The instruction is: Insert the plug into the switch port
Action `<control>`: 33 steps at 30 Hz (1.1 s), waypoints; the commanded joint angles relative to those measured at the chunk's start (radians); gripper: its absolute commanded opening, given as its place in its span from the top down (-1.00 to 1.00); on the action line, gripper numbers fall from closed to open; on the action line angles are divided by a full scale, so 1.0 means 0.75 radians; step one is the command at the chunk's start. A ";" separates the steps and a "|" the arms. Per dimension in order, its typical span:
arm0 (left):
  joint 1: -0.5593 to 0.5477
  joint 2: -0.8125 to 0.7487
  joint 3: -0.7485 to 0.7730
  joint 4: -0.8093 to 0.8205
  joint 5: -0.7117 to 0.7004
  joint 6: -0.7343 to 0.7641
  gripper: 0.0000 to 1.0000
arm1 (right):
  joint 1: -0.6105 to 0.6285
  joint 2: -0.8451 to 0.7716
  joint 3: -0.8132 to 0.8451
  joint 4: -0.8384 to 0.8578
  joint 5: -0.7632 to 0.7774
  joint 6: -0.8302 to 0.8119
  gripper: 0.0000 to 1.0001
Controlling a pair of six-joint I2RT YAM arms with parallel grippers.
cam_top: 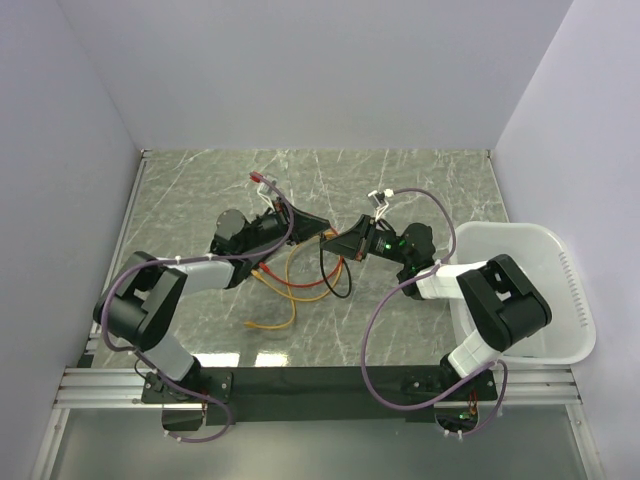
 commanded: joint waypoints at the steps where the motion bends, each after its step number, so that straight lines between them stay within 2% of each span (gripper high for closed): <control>1: -0.002 -0.088 0.031 -0.154 -0.080 0.156 0.22 | -0.006 -0.083 0.033 0.032 0.030 -0.081 1.00; 3: 0.012 -0.140 0.023 -0.226 -0.125 0.187 -0.01 | -0.006 -0.112 0.041 -0.078 0.048 -0.122 1.00; 4: 0.022 -0.152 0.017 -0.250 -0.139 0.213 -0.20 | -0.004 -0.124 0.043 -0.120 0.070 -0.175 1.00; 7: 0.075 -0.187 0.031 -0.381 -0.211 0.252 -0.34 | 0.008 -0.167 0.061 -0.295 0.138 -0.292 1.00; 10: 0.177 -0.185 0.047 -0.475 -0.278 0.246 -0.34 | 0.064 -0.185 0.127 -0.563 0.219 -0.459 1.00; 11: 0.206 -0.179 0.054 -0.496 -0.295 0.242 -0.33 | 0.088 -0.187 0.159 -0.663 0.309 -0.517 1.00; 12: 0.233 -0.175 0.056 -0.549 -0.321 0.234 -0.32 | 0.155 -0.173 0.253 -0.891 0.381 -0.645 1.00; 13: 0.294 -0.170 0.056 -0.563 -0.352 0.220 -0.28 | 0.188 -0.159 0.312 -1.013 0.452 -0.709 1.00; 14: 0.327 -0.168 0.046 -0.557 -0.362 0.214 -0.28 | 0.221 -0.118 0.374 -1.121 0.611 -0.762 1.00; 15: 0.359 -0.170 0.033 -0.545 -0.373 0.207 -0.27 | 0.280 -0.096 0.471 -1.264 0.667 -0.830 1.00; 17: 0.454 -0.162 0.007 -0.535 -0.391 0.189 -0.26 | 0.315 -0.026 0.588 -1.402 0.784 -0.867 1.00; 20: 0.548 -0.132 0.000 -0.522 -0.383 0.189 -0.23 | 0.358 0.088 0.748 -1.573 0.907 -0.924 1.00; 26: 0.644 -0.050 0.017 -0.498 -0.371 0.222 -0.20 | 0.472 0.348 1.075 -1.842 1.160 -1.069 1.00; 33: 0.722 0.042 -0.010 -0.367 -0.268 0.166 -0.13 | 0.569 0.541 1.223 -1.924 1.220 -1.153 1.00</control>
